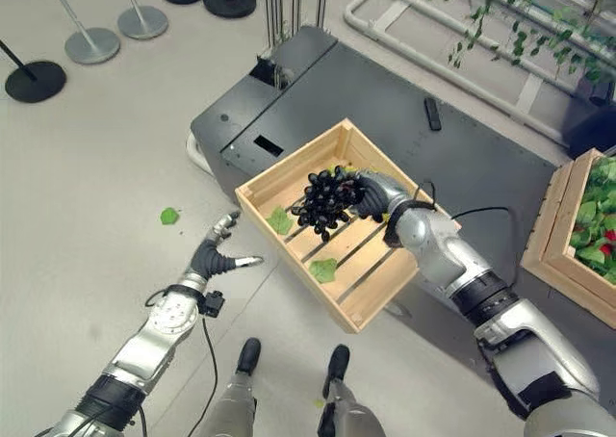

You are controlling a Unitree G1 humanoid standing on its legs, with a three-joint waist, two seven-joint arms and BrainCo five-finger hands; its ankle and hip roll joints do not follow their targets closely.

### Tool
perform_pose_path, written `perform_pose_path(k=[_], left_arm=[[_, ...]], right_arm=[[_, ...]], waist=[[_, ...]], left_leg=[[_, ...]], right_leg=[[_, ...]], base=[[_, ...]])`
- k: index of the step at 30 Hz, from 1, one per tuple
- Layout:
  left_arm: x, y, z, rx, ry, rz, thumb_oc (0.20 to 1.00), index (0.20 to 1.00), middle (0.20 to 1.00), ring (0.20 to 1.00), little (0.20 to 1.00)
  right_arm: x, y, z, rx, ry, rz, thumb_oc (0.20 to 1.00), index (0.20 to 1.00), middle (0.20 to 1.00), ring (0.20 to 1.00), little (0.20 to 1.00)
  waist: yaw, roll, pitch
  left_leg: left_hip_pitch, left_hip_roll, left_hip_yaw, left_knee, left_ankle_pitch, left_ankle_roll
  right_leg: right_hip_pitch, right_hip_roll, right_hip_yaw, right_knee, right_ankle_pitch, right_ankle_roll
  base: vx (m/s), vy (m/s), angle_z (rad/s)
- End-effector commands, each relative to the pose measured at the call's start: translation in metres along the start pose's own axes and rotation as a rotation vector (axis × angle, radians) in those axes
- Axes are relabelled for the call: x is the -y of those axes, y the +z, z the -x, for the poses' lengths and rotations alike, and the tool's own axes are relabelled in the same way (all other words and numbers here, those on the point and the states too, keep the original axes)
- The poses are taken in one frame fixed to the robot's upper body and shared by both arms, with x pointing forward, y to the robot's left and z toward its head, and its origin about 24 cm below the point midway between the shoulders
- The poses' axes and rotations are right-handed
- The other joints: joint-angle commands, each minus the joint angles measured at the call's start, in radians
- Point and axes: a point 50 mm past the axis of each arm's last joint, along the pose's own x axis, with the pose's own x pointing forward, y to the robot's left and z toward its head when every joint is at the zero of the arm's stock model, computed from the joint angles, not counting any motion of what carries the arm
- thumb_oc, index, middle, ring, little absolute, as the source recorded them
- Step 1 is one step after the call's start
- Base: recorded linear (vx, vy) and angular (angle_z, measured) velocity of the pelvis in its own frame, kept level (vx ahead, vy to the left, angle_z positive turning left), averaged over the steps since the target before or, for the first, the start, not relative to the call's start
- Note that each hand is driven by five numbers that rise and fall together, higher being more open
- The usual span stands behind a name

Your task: Pick up the fruits from the basket on one side to the basket on the other side

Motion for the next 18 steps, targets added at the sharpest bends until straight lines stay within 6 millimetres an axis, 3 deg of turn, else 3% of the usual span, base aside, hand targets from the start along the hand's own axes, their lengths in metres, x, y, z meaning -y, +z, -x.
perform_pose_path(k=[1,5,7,10,11,15,16,17,18], left_arm=[[0.002,-0.008,-0.002,-0.020,-0.007,-0.076,1.000,1.000,1.000,1.000,1.000],[0.007,-0.011,-0.005,-0.044,-0.013,-0.105,1.000,1.000,1.000,1.000,1.000],[0.015,-0.011,-0.005,-0.047,-0.037,-0.109,1.000,1.000,1.000,1.000,1.000],[0.019,-0.011,-0.006,-0.051,-0.036,-0.109,1.000,1.000,1.000,1.000,1.000],[0.027,-0.009,-0.009,-0.051,-0.042,-0.103,1.000,1.000,1.000,1.000,1.000],[0.030,-0.005,-0.011,-0.042,-0.034,-0.094,1.000,1.000,1.000,1.000,1.000],[0.035,0.000,-0.012,-0.020,-0.057,-0.086,1.000,1.000,1.000,1.000,1.000],[0.032,0.005,-0.011,0.016,-0.044,-0.091,1.000,1.000,1.000,1.000,1.000],[0.034,0.005,-0.009,0.020,-0.049,-0.092,1.000,1.000,1.000,1.000,1.000]], right_arm=[[0.034,0.043,-0.012,0.124,-0.148,-0.038,0.200,0.200,0.200,0.200,0.200],[0.029,0.064,-0.007,0.214,-0.175,-0.105,0.200,0.200,0.200,0.200,0.200],[0.024,0.084,-0.001,0.292,-0.182,-0.166,0.200,0.200,0.200,0.200,0.200],[0.021,0.095,0.001,0.332,-0.182,-0.198,0.200,0.200,0.200,0.200,0.200],[0.017,0.109,0.003,0.379,-0.187,-0.237,0.200,0.200,0.200,0.200,0.200],[0.012,0.122,0.005,0.420,-0.188,-0.287,0.200,0.200,0.200,0.200,0.200],[-0.015,0.081,0.001,0.239,-0.142,-0.250,0.200,0.200,0.200,0.200,0.200],[-0.025,0.044,0.009,0.141,-0.100,-0.166,0.200,0.200,0.200,0.200,0.200],[-0.031,0.035,0.011,0.114,-0.066,-0.163,0.200,0.200,0.200,0.200,0.200]], waist=[[-0.013,-0.046,-0.075],[-0.025,-0.044,-0.084],[-0.029,-0.040,-0.091],[-0.032,-0.039,-0.095],[-0.033,-0.039,-0.099],[-0.032,-0.037,-0.102],[-0.036,-0.034,-0.098],[-0.041,-0.039,-0.097],[-0.040,-0.038,-0.097]], left_leg=[[-0.016,-0.036,-0.023,0.048,-0.107,0.015],[-0.010,-0.035,-0.019,0.050,-0.111,0.019],[-0.007,-0.037,-0.019,0.051,-0.114,0.021],[-0.005,-0.038,-0.018,0.052,-0.116,0.023],[-0.005,-0.039,-0.017,0.052,-0.117,0.024],[-0.003,-0.039,-0.018,0.053,-0.119,0.025],[-0.001,-0.036,-0.018,0.053,-0.119,0.023],[-0.003,-0.032,-0.019,0.052,-0.115,0.021],[-0.003,-0.032,-0.019,0.051,-0.114,0.020]], right_leg=[[0.077,-0.114,-0.030,0.157,-0.265,0.126],[0.077,-0.114,-0.024,0.158,-0.267,0.126],[0.080,-0.113,-0.022,0.157,-0.269,0.125],[0.082,-0.114,-0.022,0.158,-0.271,0.125],[0.085,-0.114,-0.023,0.158,-0.272,0.124],[0.087,-0.115,-0.025,0.159,-0.274,0.123],[0.089,-0.116,-0.028,0.161,-0.274,0.124],[0.089,-0.115,-0.028,0.158,-0.274,0.123],[0.091,-0.114,-0.028,0.157,-0.274,0.124]], base=[[0.00,0.000,0.00],[0.00,0.000,0.00],[0.01,-0.004,-0.04],[0.00,-0.002,-0.01],[0.00,0.000,0.00],[0.00,0.000,0.00],[0.00,0.000,0.00],[0.00,-0.008,0.10],[0.00,-0.005,0.15]])
